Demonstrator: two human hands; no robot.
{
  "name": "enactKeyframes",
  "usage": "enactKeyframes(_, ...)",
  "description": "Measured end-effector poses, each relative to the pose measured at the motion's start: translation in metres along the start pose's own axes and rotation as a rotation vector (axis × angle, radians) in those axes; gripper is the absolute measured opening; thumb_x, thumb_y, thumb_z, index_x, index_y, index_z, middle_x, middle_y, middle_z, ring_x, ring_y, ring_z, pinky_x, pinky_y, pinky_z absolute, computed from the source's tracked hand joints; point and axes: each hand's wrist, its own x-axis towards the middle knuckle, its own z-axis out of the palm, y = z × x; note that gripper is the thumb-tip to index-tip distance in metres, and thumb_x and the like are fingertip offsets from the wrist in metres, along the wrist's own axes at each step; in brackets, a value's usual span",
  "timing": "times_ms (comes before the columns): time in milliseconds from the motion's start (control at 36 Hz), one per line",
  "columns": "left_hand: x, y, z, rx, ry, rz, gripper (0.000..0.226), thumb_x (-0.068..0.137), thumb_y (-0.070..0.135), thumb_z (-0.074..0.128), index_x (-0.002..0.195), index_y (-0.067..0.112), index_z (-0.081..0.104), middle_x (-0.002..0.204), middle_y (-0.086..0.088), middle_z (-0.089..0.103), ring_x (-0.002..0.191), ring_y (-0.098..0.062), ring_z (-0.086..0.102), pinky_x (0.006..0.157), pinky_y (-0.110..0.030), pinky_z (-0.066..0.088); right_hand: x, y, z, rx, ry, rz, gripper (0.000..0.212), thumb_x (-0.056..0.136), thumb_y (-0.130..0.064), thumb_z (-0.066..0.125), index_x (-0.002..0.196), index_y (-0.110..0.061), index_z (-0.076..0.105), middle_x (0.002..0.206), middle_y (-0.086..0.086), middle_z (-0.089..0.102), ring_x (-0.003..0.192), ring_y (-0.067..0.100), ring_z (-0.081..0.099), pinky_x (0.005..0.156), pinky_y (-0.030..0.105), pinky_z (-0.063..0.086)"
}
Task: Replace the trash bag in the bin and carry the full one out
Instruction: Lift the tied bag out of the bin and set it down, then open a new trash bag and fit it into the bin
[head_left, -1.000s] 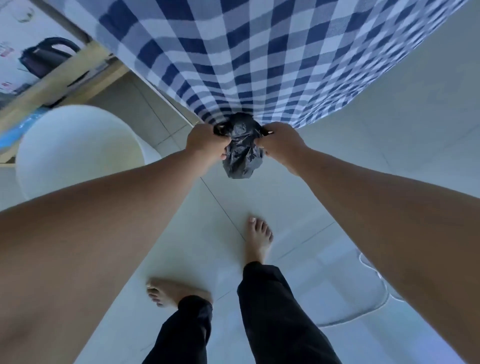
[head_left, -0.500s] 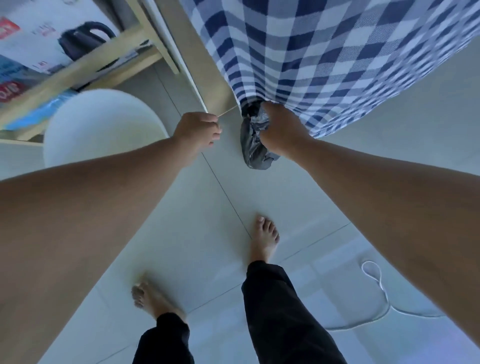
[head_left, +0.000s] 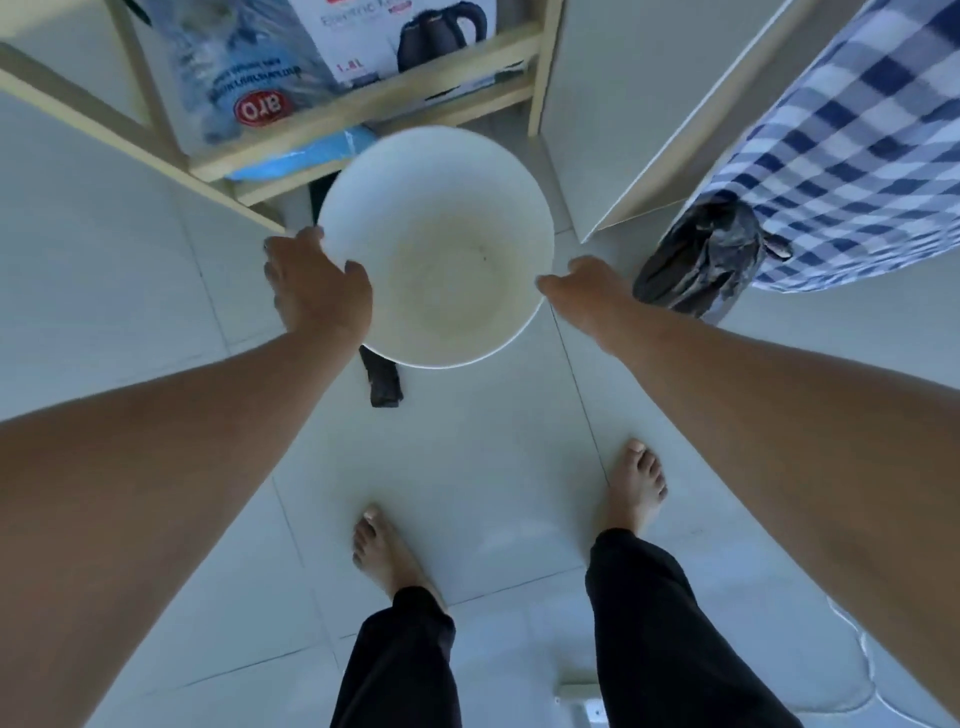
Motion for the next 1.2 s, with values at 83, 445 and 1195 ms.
enactKeyframes(83,0.010,-0.029,0.004,-0.067,-0.172,-0.255,0.042,0.091,0.021,0.053,0.132,0.010,0.051,0.128,-0.012,0.049,0.107,-0.030,0.058,0.090,-0.040,0.052,0.003,-0.005,0.022,0.168,-0.073,0.171,0.024,0.091,-0.022,0.052,0.110,-0.008,0.055,0.089,0.007,0.062,0.088,0.029,0.069,0.079,0.042,0.061)
enactKeyframes(445,0.013,-0.010,0.033,-0.695,-0.527,-0.405,0.020,0.096,-0.005,0.044,0.084,0.002,0.059,0.080,-0.018,0.065,0.064,-0.027,0.066,0.053,-0.023,0.058,0.045,0.003,-0.005,0.508,0.093,0.281,0.037,0.083,0.009,0.036,0.099,-0.007,0.066,0.090,0.012,0.071,0.070,0.030,0.072,0.072,0.043,0.062)
enactKeyframes(1195,0.053,-0.147,0.077,-0.534,-0.565,-0.450,0.020,0.097,0.011,0.047,0.098,0.019,0.065,0.105,-0.009,0.065,0.101,-0.025,0.065,0.086,-0.040,0.056,0.048,0.013,0.142,0.095,-0.278,0.171,0.032,0.094,-0.005,0.053,0.124,-0.012,0.063,0.108,0.004,0.065,0.098,0.022,0.069,0.086,0.042,0.058)
